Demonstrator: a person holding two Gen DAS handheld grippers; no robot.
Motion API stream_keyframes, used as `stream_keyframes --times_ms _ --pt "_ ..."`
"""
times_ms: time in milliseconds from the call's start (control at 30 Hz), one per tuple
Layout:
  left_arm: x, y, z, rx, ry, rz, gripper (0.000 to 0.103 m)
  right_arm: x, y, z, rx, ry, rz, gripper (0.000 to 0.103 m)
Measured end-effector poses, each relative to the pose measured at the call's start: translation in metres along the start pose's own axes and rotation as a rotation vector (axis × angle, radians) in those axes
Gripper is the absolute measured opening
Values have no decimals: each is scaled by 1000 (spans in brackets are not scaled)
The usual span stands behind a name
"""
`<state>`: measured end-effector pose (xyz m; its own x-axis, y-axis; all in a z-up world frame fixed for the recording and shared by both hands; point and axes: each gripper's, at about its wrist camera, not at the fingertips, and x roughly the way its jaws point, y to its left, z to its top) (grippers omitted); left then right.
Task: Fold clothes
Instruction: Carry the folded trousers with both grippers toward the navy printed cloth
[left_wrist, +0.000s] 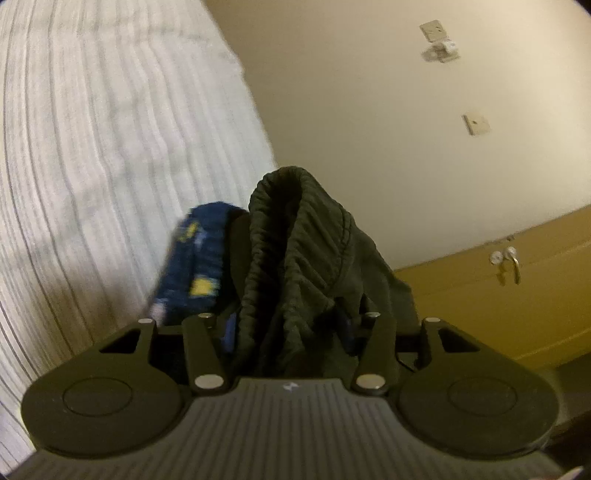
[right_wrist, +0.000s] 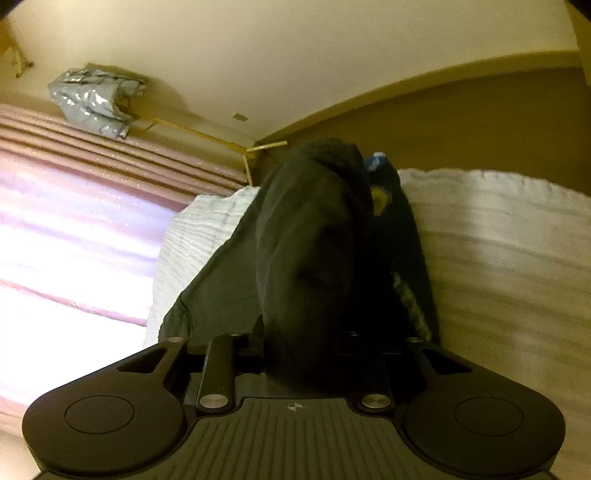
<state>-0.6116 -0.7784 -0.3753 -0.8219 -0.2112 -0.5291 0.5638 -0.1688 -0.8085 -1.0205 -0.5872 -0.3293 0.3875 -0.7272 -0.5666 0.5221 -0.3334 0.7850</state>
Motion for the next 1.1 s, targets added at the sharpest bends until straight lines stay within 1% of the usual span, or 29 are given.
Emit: stream_keyframes --times_ms 33,133,167,200,233,267,300,367,400,433,467,500,533,567,600,667,700,767,833,900,933,1000,1067,1100 --pt "3 7 -1 -20 -2 4 48 4 -4 2 -14 -7 -4 39" --pt "-5 4 -4 -2 -8 18 50 1 0 -2 -77 -32 -12 39" --pt "-12 -1 -4 22 -10 35 51 -2 4 -4 -109 -47 -22 40" --pt "-19 -6 -5 46 -14 52 51 -7 8 -6 -140 -63 -34 44" --pt "-28 -11 -5 65 -38 77 51 -13 11 -8 -164 -91 -60 50" --pt "-37 -17 -6 85 -62 102 48 -19 14 -10 -188 -119 -86 53" --pt "-46 -23 -6 105 -86 127 44 -27 19 -14 -222 -163 -124 54" --pt "-64 -37 -5 152 -158 216 41 -42 30 -24 -294 -241 -207 54" --pt "-74 -49 -8 194 -196 258 38 -50 37 -30 -333 -275 -251 54" --pt "-78 -60 -14 259 -196 250 34 -54 43 -40 -379 -292 -260 54" --pt "-81 -72 -20 323 -195 242 27 -58 50 -49 -425 -309 -269 53" --pt "-84 -83 -25 388 -194 233 25 -63 57 -59 -472 -326 -277 48" --pt "-79 -91 -32 445 -162 225 25 -67 63 -68 -518 -343 -286 33" --pt "-74 -98 -39 502 -130 216 21 -66 71 -78 -580 -347 -296 28" --pt "-64 -98 -44 538 -108 242 14 -62 75 -87 -631 -353 -311 27" --pt "-45 -96 -53 608 -66 294 10 -47 75 -97 -682 -339 -330 26" --pt "-42 -89 -55 601 -79 301 5 -39 73 -100 -700 -330 -342 24" --pt "-35 -77 -57 589 -105 314 3 -23 67 -105 -740 -309 -367 24" --pt "-29 -64 -60 576 -131 326 3 -8 60 -108 -781 -285 -395 24" --pt "-22 -51 -62 564 -157 339 3 2 51 -112 -801 -280 -413 24" --pt "-20 -51 -66 577 -163 351 4 7 46 -114 -811 -278 -421 24" --pt "-16 -50 -72 603 -175 373 4 5 50 -111 -807 -261 -418 24" --pt "-19 -51 -66 554 -166 366 3 2 54 -107 -803 -244 -414 24" --pt "-22 -58 -64 561 -156 375 3 1 56 -105 -802 -236 -413 24"
